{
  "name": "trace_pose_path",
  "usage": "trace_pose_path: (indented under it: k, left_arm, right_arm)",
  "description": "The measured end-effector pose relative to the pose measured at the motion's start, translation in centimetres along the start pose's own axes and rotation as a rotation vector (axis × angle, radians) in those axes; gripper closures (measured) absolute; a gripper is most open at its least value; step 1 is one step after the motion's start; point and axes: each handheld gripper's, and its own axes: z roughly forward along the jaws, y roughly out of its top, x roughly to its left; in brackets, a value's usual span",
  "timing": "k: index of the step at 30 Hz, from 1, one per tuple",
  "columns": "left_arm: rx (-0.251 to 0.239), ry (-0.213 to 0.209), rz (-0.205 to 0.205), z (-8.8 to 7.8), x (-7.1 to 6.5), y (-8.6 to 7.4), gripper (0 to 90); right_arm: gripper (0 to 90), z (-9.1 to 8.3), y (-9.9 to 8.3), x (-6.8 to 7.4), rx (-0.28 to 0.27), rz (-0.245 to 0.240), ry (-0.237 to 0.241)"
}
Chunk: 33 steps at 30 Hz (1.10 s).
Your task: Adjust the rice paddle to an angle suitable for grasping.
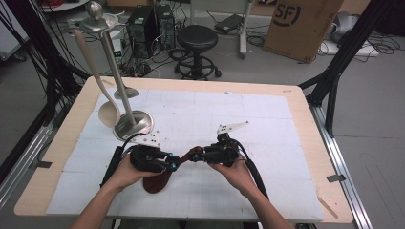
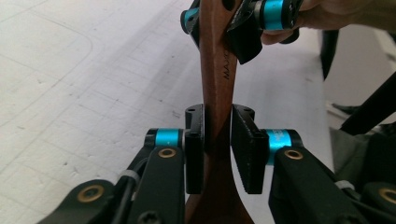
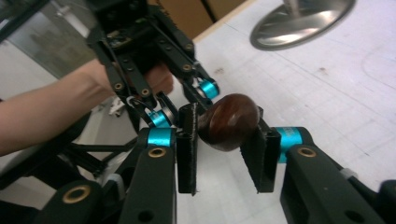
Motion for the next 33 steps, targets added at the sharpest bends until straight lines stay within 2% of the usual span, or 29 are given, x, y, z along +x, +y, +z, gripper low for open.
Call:
trace_pose_path:
  k: [3, 6, 9, 14, 17, 19, 20, 23, 27, 30, 33]
  left_arm:
    - [-0.005, -0.017, -0.028, 0.0, 0.2, 0.0, 66.0]
    - [-0.02, -0.032, -0.039, -0.1, 0.2, 0.1, 64.6]
    - [-0.019, -0.044, -0.044, -0.1, 0.1, 0.5, 65.5]
    - [-0.026, -0.08, -0.043, -0.1, -0.1, 1.2, 70.1]
    - [-0.031, -0.074, -0.026, -0.3, -0.2, 1.4, 74.1]
    - [-0.036, -0.068, -0.021, -0.5, -0.1, 1.5, 76.8]
    - [-0.048, -0.069, -0.033, -0.6, -0.1, 1.5, 76.9]
    - [-0.068, -0.05, -0.022, -1.2, 0.0, 1.6, 77.2]
    - [-0.098, -0.031, -0.029, -1.8, 0.1, 1.6, 77.3]
    - [-0.109, -0.018, -0.024, -2.2, 0.1, 1.6, 77.4]
    - [-0.118, -0.003, -0.024, -2.6, 0.3, 1.6, 77.5]
  right_arm:
    - [73.2, -0.1, 0.1, 0.2, -0.017, -0.005, 0.035]
    - [76.2, -0.2, 0.3, 0.4, -0.034, -0.011, 0.059]
    - [76.6, -0.2, 0.6, 0.8, -0.034, -0.024, 0.066]
    - [76.5, 0.1, 1.3, 1.6, -0.03, -0.081, 0.059]
    - [75.1, -0.1, 1.4, 1.8, -0.043, -0.102, 0.054]
    - [65.8, -0.2, 1.5, 1.8, -0.053, -0.113, 0.048]
    - [63.5, -0.3, 1.5, 1.9, -0.051, -0.11, 0.044]
    - [57.9, -0.6, 1.5, 2.0, -0.047, -0.13, 0.029]
    - [47.5, -1.0, 1.6, 2.5, -0.035, -0.185, -0.03]
    - [39.3, -1.4, 1.5, 2.4, -0.022, -0.2, -0.069]
    - [32.4, -1.8, 1.3, 2.2, -0.003, -0.215, -0.128]
